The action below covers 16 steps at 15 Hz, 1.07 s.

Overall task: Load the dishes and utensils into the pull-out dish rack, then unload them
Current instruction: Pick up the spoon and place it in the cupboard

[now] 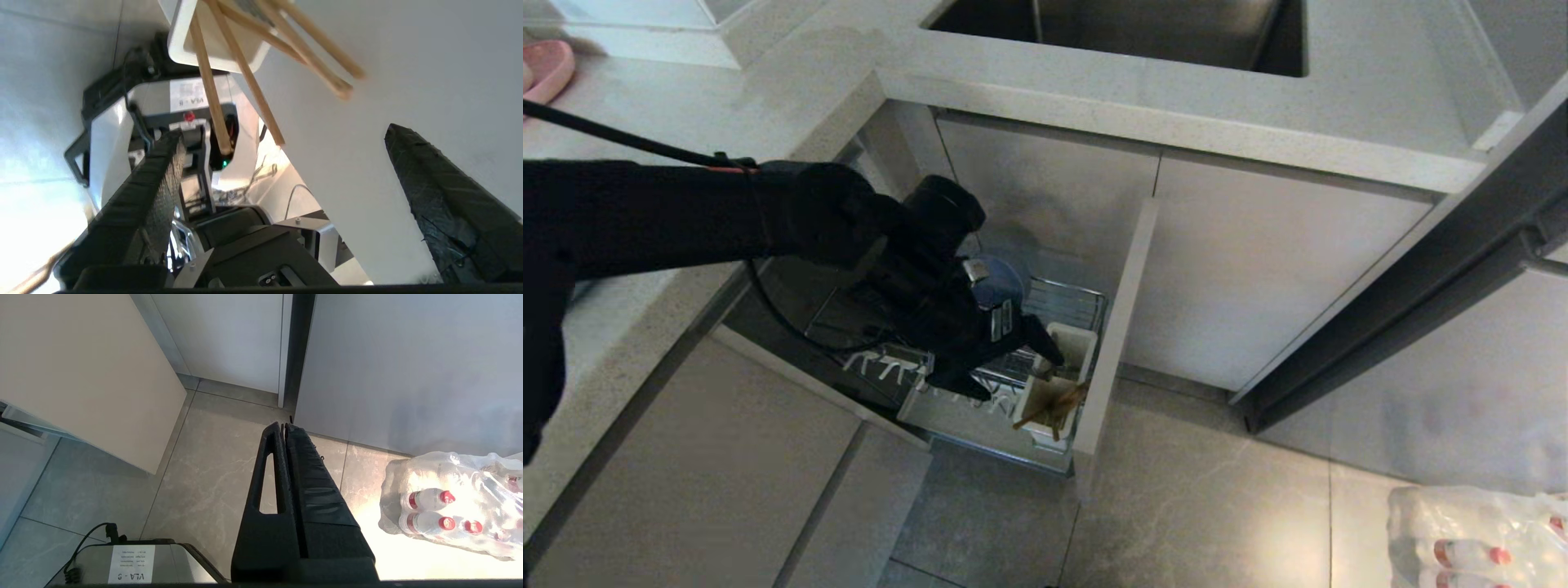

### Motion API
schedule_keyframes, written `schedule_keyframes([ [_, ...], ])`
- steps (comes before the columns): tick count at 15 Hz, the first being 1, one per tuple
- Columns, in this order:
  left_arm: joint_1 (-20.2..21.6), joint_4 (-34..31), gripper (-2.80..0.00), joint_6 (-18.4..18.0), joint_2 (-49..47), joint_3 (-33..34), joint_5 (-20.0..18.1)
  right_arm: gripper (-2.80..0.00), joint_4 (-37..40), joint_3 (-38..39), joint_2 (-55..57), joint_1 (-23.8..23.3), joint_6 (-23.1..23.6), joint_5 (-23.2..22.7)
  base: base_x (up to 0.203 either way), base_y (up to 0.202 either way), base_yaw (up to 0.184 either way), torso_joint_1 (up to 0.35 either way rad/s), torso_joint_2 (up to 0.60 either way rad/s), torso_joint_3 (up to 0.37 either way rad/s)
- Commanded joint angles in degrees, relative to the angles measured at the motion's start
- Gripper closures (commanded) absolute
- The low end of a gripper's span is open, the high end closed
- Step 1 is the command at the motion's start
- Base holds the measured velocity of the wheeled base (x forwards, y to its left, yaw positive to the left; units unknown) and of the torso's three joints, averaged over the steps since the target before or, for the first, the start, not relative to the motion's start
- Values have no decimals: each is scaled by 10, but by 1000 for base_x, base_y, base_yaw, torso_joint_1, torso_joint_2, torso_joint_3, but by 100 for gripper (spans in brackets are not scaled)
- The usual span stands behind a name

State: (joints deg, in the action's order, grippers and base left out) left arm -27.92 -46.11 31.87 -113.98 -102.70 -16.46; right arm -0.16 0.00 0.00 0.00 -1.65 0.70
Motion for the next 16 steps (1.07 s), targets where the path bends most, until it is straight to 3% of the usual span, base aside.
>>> schedule_keyframes([
  [1,0,-2,0,1,32,3,5,0,0,0,1,0,0,0,0,0,0,0,0,0],
  [12,0,-21,0,0,210,-1,39,0,0,0,1,0,0,0,0,0,0,0,0,0],
  [16,2,-21,0,-7,275,-11,117,0,0,0,1,0,0,0,0,0,0,0,0,0],
])
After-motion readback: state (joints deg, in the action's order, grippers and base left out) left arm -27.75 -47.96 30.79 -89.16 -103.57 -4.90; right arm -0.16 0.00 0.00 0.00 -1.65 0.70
